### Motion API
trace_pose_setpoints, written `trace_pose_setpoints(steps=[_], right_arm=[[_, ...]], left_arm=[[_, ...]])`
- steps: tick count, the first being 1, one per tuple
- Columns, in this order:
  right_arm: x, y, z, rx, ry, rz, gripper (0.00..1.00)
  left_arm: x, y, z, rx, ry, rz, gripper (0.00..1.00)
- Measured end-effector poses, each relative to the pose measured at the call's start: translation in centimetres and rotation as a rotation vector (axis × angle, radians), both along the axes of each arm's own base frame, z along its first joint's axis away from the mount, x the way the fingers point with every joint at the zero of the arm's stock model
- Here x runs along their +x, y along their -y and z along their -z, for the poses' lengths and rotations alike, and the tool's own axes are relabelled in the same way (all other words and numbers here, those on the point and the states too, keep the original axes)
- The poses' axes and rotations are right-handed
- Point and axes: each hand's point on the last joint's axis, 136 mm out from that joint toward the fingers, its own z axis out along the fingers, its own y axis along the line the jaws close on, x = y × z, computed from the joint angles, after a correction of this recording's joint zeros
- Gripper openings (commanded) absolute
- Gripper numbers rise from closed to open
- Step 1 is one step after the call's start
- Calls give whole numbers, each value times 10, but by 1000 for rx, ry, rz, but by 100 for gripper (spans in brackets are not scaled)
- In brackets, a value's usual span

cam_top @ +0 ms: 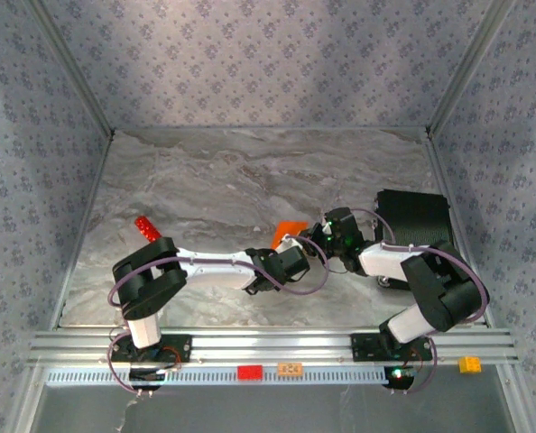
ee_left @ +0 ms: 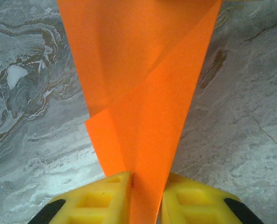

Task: Fold a paper plane with a square sheet of paper (pick it up from the middle)
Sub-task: Fold the wing for the fifth time at the center of the table.

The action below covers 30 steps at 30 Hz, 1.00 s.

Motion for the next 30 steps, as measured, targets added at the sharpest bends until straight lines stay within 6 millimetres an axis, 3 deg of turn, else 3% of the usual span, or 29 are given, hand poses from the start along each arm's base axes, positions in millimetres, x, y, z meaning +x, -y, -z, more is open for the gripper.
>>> trace_pose_setpoints(steps=[9, 16, 20, 26, 30], right_arm=[[0, 0, -1, 0, 0, 0, 7], [-4, 5, -3, -22, 0, 0, 26], [-7, 22, -11, -80, 21, 21, 40], [-6, 54, -34, -140, 82, 89, 44], [-10, 68, -37, -167, 92, 114, 45]], left_arm=[[0, 0, 1, 1, -2, -3, 6], [-1, 1, 1, -6, -9, -3, 1], [-2, 4, 4, -42, -47, -10, 1], [0, 0, 15, -140, -145, -41, 1], [2, 0, 15, -185, -184, -52, 1]])
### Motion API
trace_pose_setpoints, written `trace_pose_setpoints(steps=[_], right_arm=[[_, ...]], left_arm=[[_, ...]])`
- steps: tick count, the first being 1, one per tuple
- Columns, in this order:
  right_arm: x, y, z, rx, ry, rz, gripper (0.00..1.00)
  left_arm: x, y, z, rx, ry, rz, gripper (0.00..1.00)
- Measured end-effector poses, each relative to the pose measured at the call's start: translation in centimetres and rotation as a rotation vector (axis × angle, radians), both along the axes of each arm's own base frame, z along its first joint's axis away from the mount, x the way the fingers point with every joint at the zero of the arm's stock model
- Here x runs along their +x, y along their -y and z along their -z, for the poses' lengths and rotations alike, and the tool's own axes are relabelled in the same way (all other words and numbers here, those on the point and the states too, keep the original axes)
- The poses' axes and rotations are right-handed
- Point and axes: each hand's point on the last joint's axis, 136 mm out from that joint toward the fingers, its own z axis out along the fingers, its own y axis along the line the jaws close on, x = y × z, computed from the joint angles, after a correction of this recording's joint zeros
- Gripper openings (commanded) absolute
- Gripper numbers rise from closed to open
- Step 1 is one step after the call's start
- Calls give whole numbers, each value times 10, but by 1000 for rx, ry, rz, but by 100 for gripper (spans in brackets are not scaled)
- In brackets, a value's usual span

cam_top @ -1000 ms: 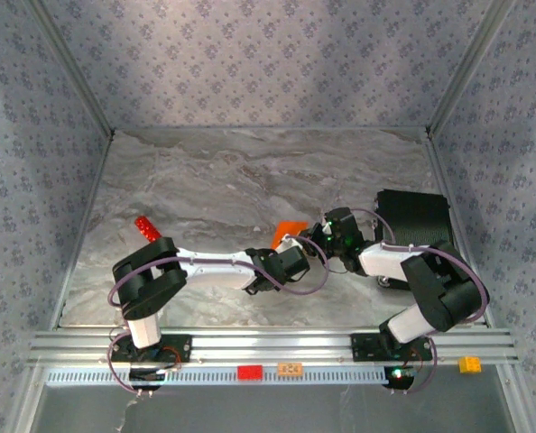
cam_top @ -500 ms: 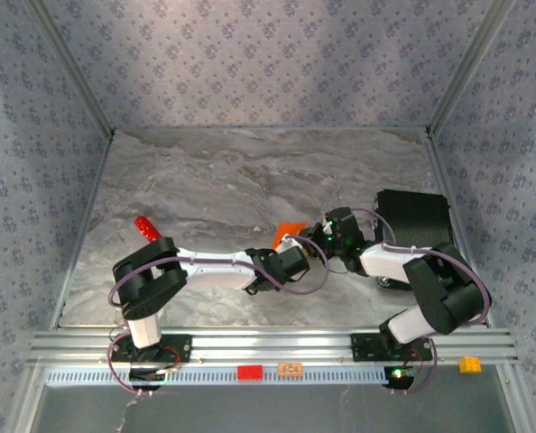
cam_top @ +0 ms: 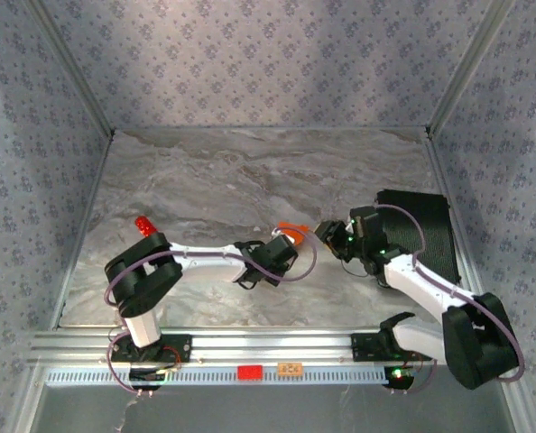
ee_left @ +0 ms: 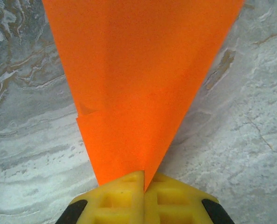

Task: Fold a paper plane with a square sheet of paper (pick it up from the middle)
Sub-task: Fold the wing for the fifth time at the center of the table.

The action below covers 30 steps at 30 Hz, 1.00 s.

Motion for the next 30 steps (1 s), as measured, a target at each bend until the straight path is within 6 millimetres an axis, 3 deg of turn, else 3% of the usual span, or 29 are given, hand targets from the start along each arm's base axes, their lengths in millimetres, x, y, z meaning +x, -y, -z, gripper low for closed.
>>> trace_pose_setpoints(steps=[6, 17, 30], right_arm=[[-10, 5, 12, -29, -33, -3, 44], [-14, 5, 20, -56, -33, -32, 35], [-20, -27, 35, -59, -25, -183, 18]], left_arm=[[-2, 8, 0, -59, -44, 16, 0], [0, 16, 0, -197, -171, 28, 1], [-5, 21, 1, -341, -352, 54, 1]])
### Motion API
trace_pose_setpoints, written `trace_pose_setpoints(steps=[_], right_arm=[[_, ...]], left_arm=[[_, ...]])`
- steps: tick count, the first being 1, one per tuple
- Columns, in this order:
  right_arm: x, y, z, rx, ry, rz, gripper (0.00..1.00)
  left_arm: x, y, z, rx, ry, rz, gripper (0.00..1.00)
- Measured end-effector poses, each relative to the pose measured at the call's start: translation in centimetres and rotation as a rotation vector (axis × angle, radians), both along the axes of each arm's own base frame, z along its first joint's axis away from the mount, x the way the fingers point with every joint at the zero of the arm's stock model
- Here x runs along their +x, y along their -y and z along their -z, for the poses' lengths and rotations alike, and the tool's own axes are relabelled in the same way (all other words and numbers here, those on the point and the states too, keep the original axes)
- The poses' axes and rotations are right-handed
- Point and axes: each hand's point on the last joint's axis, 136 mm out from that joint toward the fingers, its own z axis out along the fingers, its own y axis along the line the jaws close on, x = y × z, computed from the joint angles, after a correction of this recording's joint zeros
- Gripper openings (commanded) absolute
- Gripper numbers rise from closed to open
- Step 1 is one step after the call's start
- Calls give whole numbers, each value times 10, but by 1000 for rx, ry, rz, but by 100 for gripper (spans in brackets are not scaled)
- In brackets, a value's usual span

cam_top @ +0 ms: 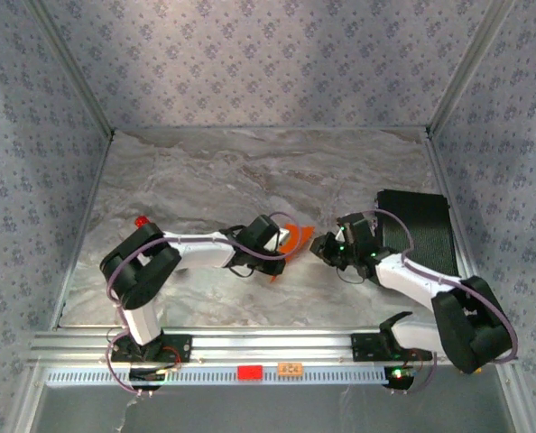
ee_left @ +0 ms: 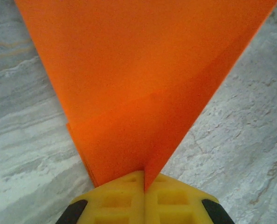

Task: Fold a paper plane with a square sheet of paper (pick it up from the middle)
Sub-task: Fold the wing for the fifth time at the center of the table.

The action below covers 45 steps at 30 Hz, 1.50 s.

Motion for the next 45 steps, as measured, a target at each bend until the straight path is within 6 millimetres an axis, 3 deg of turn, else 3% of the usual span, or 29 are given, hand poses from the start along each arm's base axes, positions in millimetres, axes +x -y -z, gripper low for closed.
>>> trace_pose_setpoints(steps=[13, 45], right_arm=[[0, -43, -2, 82, 23, -156, 15], [26, -57, 12, 144, 25, -187, 13]], left_arm=[[-3, 7, 1, -84, -86, 12, 1], [1, 1, 1, -260, -217, -88, 0]])
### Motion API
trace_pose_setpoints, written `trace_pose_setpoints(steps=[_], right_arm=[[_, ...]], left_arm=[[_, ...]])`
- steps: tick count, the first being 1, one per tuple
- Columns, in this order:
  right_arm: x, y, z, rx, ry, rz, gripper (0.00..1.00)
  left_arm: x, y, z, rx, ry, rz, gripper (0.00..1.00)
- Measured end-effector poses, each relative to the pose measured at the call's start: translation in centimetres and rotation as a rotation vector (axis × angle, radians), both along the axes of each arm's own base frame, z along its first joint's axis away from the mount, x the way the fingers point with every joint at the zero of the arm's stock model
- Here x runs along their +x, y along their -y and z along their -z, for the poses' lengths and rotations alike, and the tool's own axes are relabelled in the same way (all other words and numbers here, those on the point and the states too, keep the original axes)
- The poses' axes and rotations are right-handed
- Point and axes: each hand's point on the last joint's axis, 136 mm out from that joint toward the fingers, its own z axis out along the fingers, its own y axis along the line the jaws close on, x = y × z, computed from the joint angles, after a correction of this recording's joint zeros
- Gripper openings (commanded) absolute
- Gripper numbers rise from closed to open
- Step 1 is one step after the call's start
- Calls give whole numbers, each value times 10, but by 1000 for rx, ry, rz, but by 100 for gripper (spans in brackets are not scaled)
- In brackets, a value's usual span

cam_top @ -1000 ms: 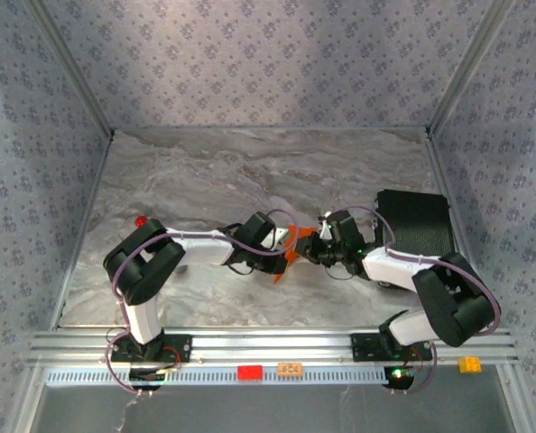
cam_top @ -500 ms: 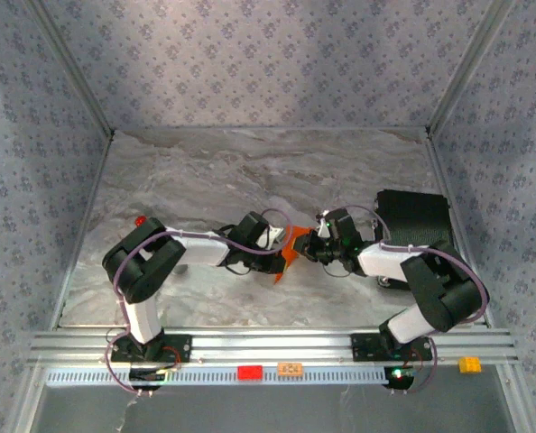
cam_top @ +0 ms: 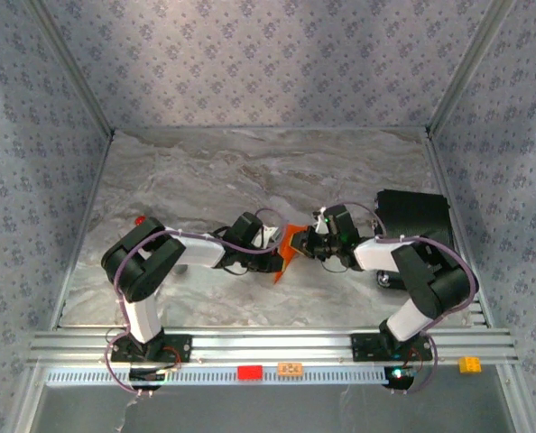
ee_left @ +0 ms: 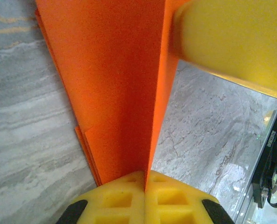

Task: Fold a paper plane with a square sheet of paper (pick it up from the middle)
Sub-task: Fold the wing for the fifth time at the center of the table.

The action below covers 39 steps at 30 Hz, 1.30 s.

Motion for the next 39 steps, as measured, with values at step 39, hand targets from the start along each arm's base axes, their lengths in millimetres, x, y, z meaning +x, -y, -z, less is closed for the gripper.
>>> trace_pose_setpoints(steps=[39], right_arm=[[14, -17, 18, 58, -45, -83, 13]], left_arm=[[7, -9, 0, -61, -100, -116, 0]])
